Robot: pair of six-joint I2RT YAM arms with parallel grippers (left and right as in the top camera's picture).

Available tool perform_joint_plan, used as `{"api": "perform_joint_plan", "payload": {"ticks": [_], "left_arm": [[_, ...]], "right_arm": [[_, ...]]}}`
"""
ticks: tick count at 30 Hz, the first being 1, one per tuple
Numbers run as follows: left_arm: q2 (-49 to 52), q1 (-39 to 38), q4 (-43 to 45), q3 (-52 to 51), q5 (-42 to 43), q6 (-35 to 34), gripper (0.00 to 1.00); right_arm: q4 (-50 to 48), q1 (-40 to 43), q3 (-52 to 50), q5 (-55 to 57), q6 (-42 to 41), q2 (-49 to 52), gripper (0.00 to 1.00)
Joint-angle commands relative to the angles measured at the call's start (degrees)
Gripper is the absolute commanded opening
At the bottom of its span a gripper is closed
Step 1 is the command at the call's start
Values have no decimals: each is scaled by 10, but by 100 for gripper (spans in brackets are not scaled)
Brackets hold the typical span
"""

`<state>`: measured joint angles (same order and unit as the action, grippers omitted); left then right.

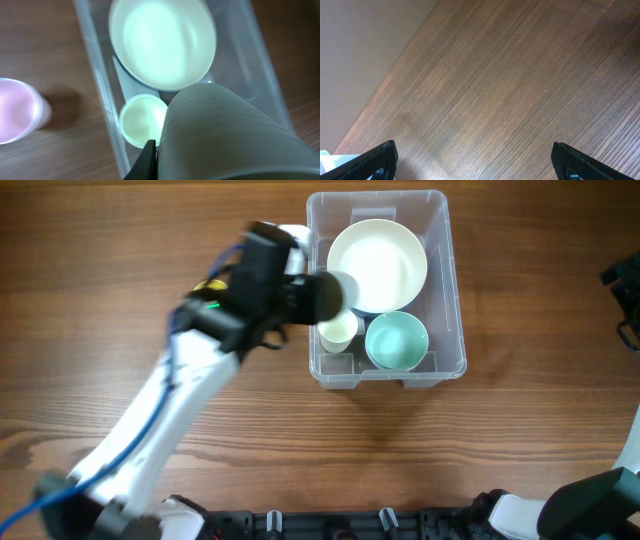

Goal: Pack container
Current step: 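Grasp the grey cup and stack it onto the white cup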

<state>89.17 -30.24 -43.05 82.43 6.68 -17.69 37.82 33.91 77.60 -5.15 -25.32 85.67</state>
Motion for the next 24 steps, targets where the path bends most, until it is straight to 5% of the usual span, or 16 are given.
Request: {"api": "perform_joint_plan", "payload": {"ticks": [1,13,16,21,24], "left_arm": [[73,-28,15,0,-29,9,4],[110,-27,-11,0,-63,5,12],[107,-27,-11,0,-75,5,34],[68,8,-48,28,-94,-31,42],[18,116,-97,32,-98,-67,51]], "right_arm": [[-1,-2,3,-3,-3,3,100],[-1,-2,3,-3,-3,3,100],[-1,-2,3,-3,-3,3,100],[-1,-2,3,-3,-3,3,100],[-1,-2,3,-3,-4,3,100]]}}
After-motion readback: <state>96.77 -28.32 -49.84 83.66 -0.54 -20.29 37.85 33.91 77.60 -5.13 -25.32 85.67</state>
